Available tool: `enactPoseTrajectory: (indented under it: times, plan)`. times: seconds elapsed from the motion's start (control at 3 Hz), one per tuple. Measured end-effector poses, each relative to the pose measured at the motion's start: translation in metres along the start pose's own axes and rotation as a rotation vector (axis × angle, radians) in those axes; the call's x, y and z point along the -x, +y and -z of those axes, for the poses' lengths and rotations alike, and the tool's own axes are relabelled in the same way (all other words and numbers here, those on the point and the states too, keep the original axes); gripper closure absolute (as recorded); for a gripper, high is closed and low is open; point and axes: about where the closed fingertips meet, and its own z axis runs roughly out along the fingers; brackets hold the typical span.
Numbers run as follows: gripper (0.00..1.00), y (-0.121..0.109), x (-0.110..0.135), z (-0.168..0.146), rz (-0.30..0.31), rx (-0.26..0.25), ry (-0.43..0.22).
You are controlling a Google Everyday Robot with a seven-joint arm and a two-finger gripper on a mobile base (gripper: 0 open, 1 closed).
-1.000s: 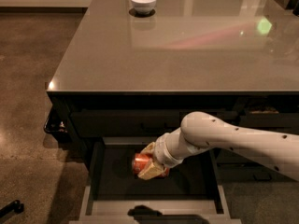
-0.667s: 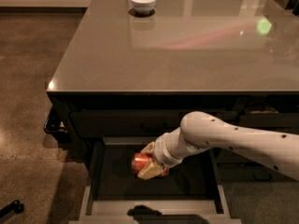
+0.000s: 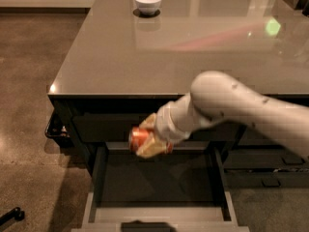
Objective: Pick coke can from middle drawer and place on counter
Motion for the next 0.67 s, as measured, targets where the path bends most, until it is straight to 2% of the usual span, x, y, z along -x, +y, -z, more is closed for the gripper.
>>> enactPoseTrajectory:
  times: [0.33,0.67]
  plan:
    - [1.00,-0.025,0.080,0.064,0.118,-0.074,0.030]
    - [1.00,-0.046,0.114,0.095,0.185,-0.151,0.071]
